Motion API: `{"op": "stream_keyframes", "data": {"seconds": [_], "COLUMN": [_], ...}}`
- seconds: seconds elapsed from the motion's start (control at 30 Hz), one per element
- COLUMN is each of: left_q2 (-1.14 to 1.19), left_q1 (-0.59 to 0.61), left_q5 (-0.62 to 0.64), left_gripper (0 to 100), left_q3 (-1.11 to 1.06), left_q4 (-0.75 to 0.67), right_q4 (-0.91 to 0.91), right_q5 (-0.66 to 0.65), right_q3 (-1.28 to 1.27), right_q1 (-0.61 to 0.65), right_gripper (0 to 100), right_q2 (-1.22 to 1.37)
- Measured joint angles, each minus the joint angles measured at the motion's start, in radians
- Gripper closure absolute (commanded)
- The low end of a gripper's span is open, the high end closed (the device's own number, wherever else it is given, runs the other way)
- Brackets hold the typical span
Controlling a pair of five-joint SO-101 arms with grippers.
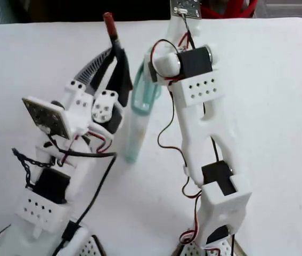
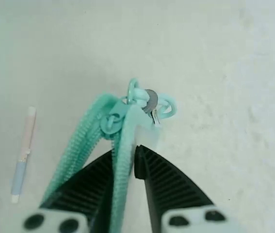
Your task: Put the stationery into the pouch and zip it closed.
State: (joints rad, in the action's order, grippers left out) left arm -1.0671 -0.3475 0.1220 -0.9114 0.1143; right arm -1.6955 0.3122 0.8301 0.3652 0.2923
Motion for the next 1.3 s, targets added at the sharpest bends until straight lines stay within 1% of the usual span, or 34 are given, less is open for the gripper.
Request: {"op": "stream_keyframes", "data": {"seconds": [0.17,0.33,0.43,0.67,0.87,0.93,1.03,1.1,1.3], "left_q2": [0.029,0.046,0.049,0.055,-0.077,-0.137,-0.173,-0.173,-0.086], "left_q1": [0.005,-0.034,-0.051,-0.058,-0.152,-0.189,-0.204,-0.204,-0.193], "left_q5": [0.0,0.0,-0.002,-0.002,-0.002,0.0,0.0,0.0,0.0], "left_gripper": [98,98,98,98,98,98,98,98,98], "left_q3": [-0.009,-0.118,-0.155,-0.176,-0.176,-0.176,-0.144,-0.12,-0.115], "left_q4": [-0.135,-0.296,-0.338,-0.345,-0.342,-0.313,-0.242,-0.213,-0.201], "right_q4": [0.0,0.002,0.006,0.012,0.012,0.012,0.012,0.012,0.012], "right_q5": [0.0,0.0,0.0,-0.002,0.0,0.0,0.0,0.0,0.0], "right_q3": [0.0,0.0,0.0,0.0,0.0,0.0,0.0,0.0,0.0], "right_q1": [0.0,-0.012,-0.026,-0.025,-0.023,-0.018,-0.012,0.0,0.006], "right_gripper": [98.1,98.1,98.1,98.1,98.1,98.1,98.1,98.1,98.1], "right_q2": [0.0,0.0,0.0,0.0,0.0,0.0,0.0,0.0,0.0]}}
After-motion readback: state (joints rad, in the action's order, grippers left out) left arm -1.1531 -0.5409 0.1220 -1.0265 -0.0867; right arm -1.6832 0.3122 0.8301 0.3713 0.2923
